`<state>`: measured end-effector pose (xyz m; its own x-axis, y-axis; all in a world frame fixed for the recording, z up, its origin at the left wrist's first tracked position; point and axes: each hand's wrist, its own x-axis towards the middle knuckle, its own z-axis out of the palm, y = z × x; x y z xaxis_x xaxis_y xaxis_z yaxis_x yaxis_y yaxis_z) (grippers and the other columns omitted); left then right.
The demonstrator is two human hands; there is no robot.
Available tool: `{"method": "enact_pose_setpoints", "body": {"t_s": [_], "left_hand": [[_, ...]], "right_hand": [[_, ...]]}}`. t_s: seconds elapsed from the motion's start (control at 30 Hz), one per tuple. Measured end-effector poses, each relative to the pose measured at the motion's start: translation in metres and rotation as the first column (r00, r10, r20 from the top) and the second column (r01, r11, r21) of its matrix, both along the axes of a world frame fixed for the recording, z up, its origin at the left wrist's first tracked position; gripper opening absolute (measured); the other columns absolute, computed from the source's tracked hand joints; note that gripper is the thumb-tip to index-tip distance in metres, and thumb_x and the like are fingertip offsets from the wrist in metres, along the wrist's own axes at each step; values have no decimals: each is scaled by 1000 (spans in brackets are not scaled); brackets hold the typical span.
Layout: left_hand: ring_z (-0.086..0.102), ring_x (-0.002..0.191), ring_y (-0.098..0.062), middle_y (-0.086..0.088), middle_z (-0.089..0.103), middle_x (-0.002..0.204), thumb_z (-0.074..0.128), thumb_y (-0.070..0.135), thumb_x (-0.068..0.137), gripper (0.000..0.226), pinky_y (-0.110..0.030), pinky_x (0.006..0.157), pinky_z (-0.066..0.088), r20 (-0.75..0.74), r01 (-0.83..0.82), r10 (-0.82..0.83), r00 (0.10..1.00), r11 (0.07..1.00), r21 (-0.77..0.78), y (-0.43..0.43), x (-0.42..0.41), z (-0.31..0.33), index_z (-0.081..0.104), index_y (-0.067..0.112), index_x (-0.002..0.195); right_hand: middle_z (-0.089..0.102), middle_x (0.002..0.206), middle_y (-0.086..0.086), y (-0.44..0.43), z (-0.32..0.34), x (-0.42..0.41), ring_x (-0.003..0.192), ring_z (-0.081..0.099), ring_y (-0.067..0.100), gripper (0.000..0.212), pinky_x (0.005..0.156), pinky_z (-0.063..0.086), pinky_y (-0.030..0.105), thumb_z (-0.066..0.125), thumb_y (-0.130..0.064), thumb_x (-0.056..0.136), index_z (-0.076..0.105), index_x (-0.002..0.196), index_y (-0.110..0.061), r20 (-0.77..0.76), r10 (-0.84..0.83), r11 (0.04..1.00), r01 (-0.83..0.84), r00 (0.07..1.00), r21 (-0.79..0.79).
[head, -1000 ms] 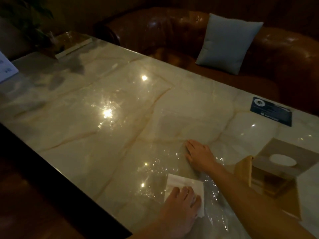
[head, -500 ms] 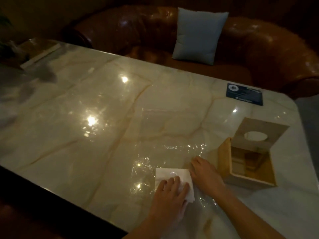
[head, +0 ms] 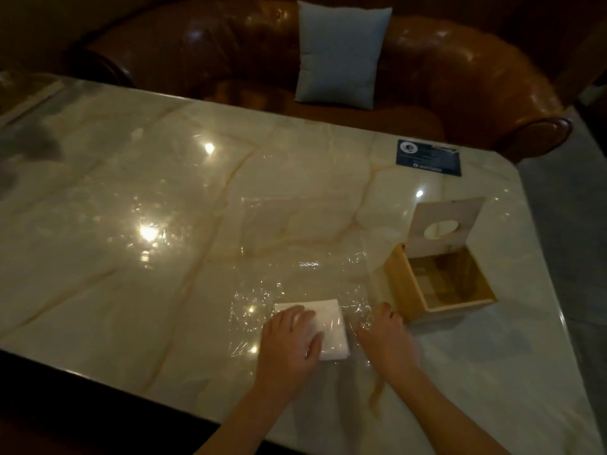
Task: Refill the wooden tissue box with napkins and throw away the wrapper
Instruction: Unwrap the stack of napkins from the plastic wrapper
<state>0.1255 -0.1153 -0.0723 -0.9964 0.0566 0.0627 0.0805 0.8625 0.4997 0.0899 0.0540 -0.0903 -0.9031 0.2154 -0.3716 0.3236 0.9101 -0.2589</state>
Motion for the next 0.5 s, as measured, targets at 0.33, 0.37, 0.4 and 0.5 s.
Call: {"method": "enact_pose_setpoints", "body": {"t_s": [0.33,0.37,0.4,0.5], "left_hand": [[53,109,-38,-21,57,118,65,31,80,53,-41,89,41,400,-708,626,670,700,92,-68,-4,1,45,5,122],[56,103,-36,-18,60,111,64,33,80,50,-38,85,42,460,-737,620,635,665,121,-74,-3,0,47,4,118],[60,93,-32,-16,63,100,65,34,81,43,-36,80,43,520,-756,599,609,637,152,-81,-3,-1,51,4,108],[55,55,-23,-12,62,61,67,27,81,28,-30,58,44,652,-780,491,578,566,267,-93,-1,-2,58,5,67]], "right_hand": [[65,80,12,10,7,-3,82,60,28,12,65,34,25,62,-19,80,64,73,-10,130,-119,931,156,984,-331],[60,69,7,12,7,-3,73,58,26,20,64,35,25,61,-18,81,58,62,-15,136,-123,922,164,983,-352],[55,61,4,13,8,-2,65,55,23,28,61,37,25,60,-18,82,52,54,-19,143,-136,901,182,980,-393],[51,48,5,17,10,1,41,47,16,36,47,38,23,58,-11,83,49,48,-15,197,-204,784,281,959,-554]]}}
